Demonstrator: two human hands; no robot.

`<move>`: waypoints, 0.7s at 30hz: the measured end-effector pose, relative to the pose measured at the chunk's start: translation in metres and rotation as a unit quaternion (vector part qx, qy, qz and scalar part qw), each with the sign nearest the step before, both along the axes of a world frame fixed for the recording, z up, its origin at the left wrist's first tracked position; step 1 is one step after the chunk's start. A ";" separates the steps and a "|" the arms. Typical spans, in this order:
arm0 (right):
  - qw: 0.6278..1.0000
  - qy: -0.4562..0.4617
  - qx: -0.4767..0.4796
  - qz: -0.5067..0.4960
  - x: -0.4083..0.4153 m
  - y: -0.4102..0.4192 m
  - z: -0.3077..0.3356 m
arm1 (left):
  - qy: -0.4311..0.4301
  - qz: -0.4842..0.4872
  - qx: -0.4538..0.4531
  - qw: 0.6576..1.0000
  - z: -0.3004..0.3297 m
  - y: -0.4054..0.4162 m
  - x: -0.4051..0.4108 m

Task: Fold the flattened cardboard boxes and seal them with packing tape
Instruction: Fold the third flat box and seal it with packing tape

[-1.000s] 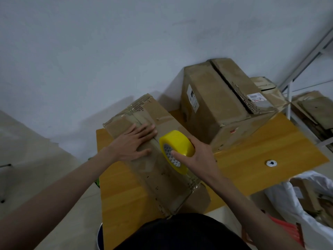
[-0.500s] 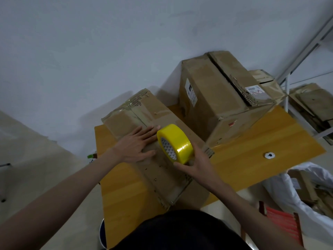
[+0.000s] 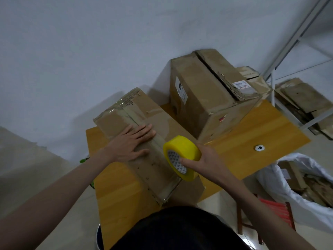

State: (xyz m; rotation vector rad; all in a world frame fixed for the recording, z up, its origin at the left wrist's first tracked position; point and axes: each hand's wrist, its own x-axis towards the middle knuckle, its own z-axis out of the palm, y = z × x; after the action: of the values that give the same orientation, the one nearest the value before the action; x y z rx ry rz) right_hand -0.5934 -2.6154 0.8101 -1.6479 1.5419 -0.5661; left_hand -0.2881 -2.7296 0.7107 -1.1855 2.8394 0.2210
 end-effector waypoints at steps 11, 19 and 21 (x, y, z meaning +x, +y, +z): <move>0.998 -0.038 0.024 -0.032 0.002 0.005 -0.010 | 0.058 -0.050 0.021 0.997 -0.004 0.046 -0.036; 0.997 -0.066 0.018 -0.024 -0.001 0.014 -0.023 | 0.034 -0.024 0.013 0.999 -0.005 0.060 -0.048; 0.998 -0.057 0.008 0.000 -0.004 0.021 -0.030 | 0.010 -0.021 0.015 1.000 -0.005 0.057 -0.047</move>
State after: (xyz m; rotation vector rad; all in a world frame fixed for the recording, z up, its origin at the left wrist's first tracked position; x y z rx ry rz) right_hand -0.5971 -2.5941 0.7804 -1.5750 1.4605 -0.6349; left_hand -0.3352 -2.6728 0.7056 -1.1226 2.8635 0.2736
